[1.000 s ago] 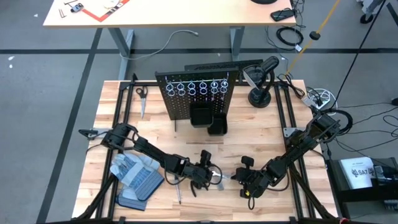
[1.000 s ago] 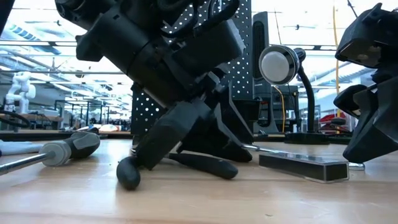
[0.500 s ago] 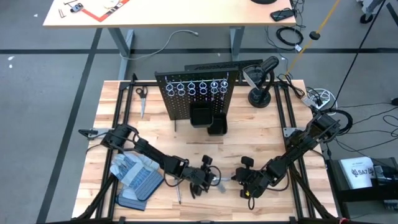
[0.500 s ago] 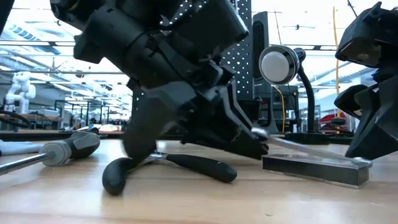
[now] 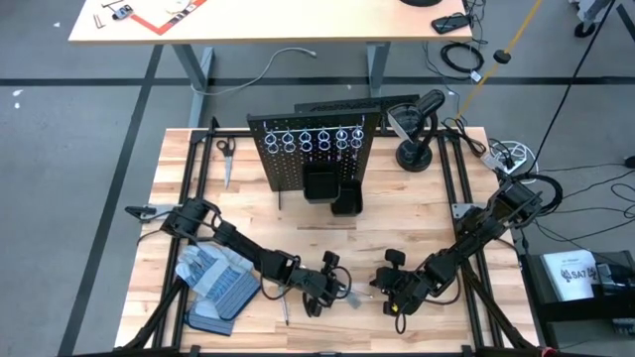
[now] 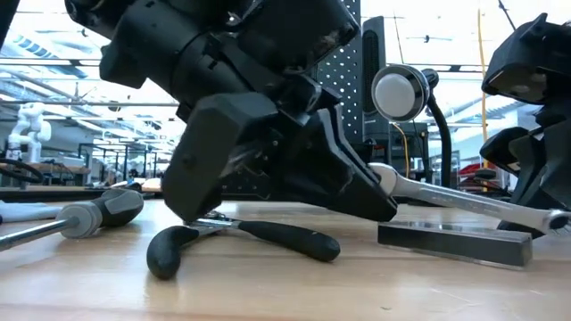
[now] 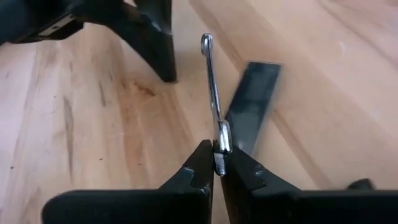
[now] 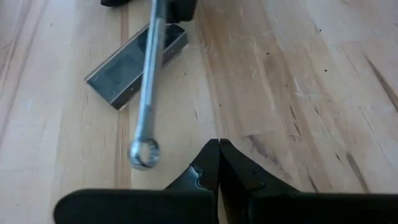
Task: Hang tools onto peg board
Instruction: Hang the silver wrench on the black pegboard
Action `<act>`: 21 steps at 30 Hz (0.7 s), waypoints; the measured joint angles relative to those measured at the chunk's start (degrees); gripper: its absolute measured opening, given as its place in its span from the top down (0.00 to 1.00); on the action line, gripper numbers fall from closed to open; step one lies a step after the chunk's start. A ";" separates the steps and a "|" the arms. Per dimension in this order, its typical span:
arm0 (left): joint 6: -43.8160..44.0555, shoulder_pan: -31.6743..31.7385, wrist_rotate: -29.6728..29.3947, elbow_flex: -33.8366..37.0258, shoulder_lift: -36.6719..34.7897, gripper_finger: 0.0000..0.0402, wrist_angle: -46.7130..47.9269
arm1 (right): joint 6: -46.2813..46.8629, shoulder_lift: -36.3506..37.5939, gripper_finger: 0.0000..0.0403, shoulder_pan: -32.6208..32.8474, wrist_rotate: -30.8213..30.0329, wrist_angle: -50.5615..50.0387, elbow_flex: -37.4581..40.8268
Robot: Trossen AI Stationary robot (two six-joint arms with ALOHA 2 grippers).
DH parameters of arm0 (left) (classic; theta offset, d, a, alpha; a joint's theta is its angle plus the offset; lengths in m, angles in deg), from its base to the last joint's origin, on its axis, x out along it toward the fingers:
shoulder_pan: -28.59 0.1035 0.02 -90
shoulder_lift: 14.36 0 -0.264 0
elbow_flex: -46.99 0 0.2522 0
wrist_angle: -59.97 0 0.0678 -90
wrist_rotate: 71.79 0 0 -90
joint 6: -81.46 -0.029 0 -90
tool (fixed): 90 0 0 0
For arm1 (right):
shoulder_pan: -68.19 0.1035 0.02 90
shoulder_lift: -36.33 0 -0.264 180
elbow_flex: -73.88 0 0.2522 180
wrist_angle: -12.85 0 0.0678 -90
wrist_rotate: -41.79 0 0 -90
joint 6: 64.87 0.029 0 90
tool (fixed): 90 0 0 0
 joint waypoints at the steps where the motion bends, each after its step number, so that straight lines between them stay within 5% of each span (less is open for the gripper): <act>1: 0.68 0.06 0.37 0.00 -0.01 0.95 0.00 | -0.20 0.00 1.00 0.00 0.03 0.12 0.01; 11: 3.69 0.59 0.13 -0.30 -2.85 0.95 6.56 | -5.21 2.70 0.96 0.00 -6.94 -3.22 -2.82; 21: 6.47 0.24 -5.21 -0.68 -20.02 0.95 28.28 | -9.38 6.26 0.89 -0.34 -22.12 -18.10 -11.96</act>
